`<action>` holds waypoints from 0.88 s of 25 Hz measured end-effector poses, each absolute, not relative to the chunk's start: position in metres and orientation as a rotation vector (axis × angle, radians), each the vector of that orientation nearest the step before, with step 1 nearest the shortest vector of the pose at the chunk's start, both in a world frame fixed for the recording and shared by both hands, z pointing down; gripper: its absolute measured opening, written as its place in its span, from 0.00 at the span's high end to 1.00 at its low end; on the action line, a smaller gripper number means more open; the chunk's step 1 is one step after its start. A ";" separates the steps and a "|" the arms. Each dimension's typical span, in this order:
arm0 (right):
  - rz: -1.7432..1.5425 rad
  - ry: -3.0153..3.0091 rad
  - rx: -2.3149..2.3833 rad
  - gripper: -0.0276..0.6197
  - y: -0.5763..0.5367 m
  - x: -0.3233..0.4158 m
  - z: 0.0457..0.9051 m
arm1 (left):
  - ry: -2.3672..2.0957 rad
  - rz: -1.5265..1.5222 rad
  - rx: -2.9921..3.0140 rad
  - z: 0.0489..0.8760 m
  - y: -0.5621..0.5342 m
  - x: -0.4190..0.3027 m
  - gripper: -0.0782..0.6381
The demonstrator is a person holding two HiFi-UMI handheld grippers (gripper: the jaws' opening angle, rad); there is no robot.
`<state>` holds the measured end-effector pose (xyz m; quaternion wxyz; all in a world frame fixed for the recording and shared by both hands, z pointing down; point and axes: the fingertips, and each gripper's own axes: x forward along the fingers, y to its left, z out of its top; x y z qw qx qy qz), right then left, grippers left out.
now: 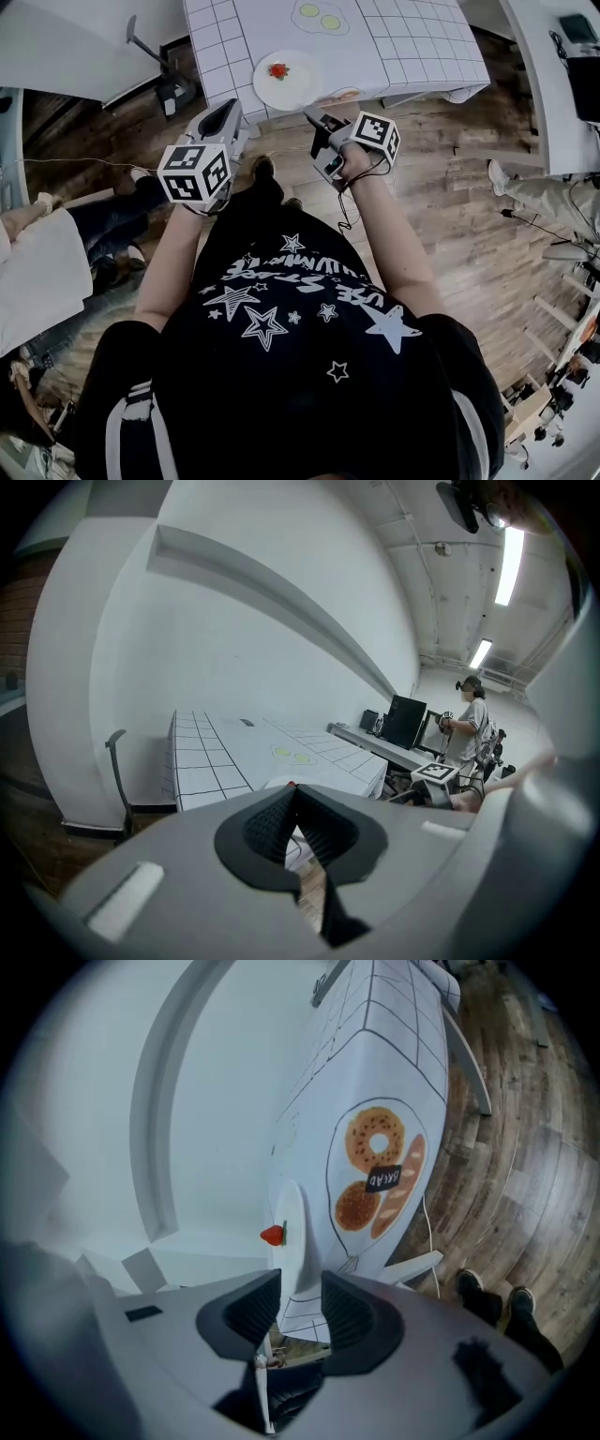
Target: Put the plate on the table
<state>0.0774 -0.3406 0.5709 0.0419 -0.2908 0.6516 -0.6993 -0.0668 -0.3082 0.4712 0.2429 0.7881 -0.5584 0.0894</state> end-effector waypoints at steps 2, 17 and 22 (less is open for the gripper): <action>-2.138 1.984 -0.893 0.75 -0.332 0.083 0.570 | -1.537 0.228 2.154 0.468 -0.303 -0.066 0.88; -1.716 2.384 -0.835 0.76 -0.288 0.084 0.478 | -1.588 0.161 2.168 0.441 -0.230 -0.043 0.88; -1.472 2.464 -0.866 0.85 -0.288 0.085 0.439 | -1.568 0.158 2.201 0.433 -0.220 -0.035 0.88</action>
